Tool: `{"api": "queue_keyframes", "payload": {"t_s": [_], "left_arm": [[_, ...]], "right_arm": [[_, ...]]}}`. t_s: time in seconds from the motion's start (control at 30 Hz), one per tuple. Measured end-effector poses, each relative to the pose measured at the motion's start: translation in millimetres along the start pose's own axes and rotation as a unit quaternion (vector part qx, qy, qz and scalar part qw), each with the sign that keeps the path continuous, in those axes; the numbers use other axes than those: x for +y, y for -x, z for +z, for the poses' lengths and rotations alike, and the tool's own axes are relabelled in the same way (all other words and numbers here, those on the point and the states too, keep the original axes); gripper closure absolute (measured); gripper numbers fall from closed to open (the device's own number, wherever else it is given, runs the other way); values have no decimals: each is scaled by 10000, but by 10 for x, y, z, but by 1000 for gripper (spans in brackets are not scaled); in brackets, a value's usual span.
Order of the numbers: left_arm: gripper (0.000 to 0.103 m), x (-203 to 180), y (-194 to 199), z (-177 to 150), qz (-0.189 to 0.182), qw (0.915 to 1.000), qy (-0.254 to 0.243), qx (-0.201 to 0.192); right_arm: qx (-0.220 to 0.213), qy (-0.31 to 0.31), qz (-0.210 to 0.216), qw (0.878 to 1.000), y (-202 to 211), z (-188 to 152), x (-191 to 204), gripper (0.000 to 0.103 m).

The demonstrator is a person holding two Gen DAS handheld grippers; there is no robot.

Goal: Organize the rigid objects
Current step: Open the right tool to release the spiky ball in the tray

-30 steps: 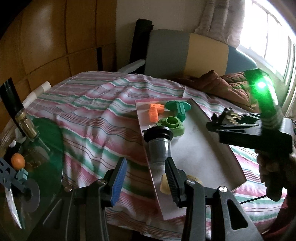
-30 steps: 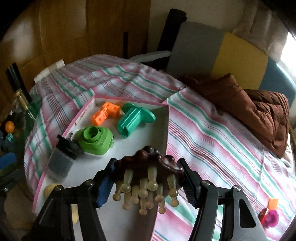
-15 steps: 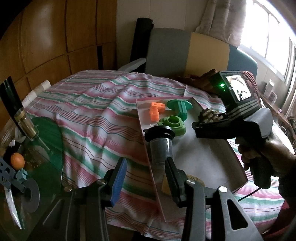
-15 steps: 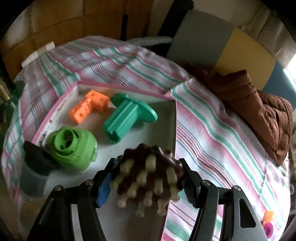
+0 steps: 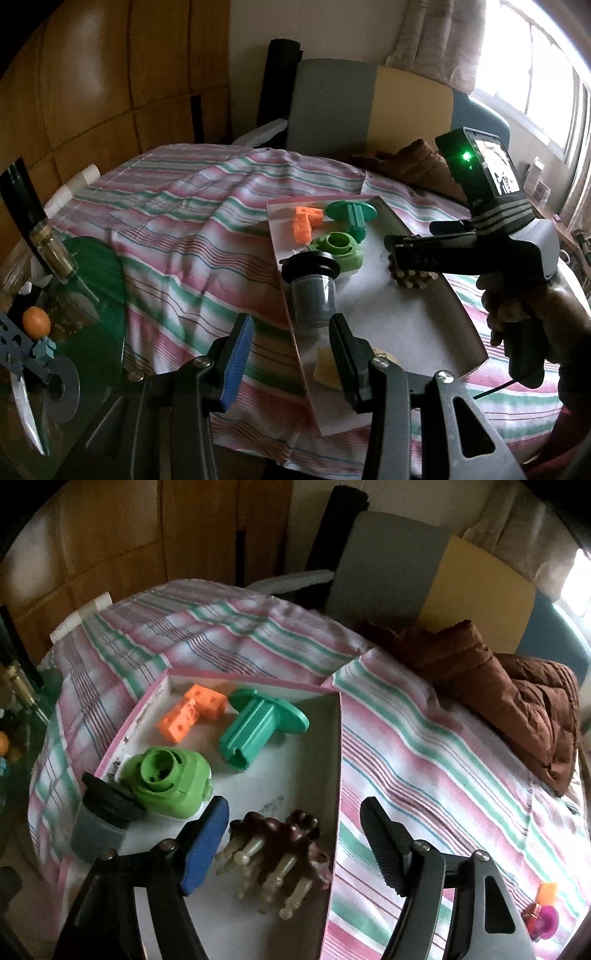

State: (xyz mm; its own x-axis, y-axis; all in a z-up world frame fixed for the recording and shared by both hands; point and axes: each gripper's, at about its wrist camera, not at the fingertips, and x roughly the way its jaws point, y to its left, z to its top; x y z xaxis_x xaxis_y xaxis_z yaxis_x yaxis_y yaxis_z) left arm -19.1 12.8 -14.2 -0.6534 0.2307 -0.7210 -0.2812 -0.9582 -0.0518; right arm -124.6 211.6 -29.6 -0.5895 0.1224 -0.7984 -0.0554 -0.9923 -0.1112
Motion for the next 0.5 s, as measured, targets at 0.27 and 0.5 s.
{"api": "queue_keyframes", "payload": {"t_s": [0.27, 0.5], "left_arm": [[60, -45, 59, -20, 28, 10000, -64, -49], [60, -102, 107, -17, 14, 9998, -151, -86]], "right_arm": [[-213, -103, 2, 9997, 188, -69, -31, 26], [-404, -242, 67, 9989, 406, -172, -93, 20]]}}
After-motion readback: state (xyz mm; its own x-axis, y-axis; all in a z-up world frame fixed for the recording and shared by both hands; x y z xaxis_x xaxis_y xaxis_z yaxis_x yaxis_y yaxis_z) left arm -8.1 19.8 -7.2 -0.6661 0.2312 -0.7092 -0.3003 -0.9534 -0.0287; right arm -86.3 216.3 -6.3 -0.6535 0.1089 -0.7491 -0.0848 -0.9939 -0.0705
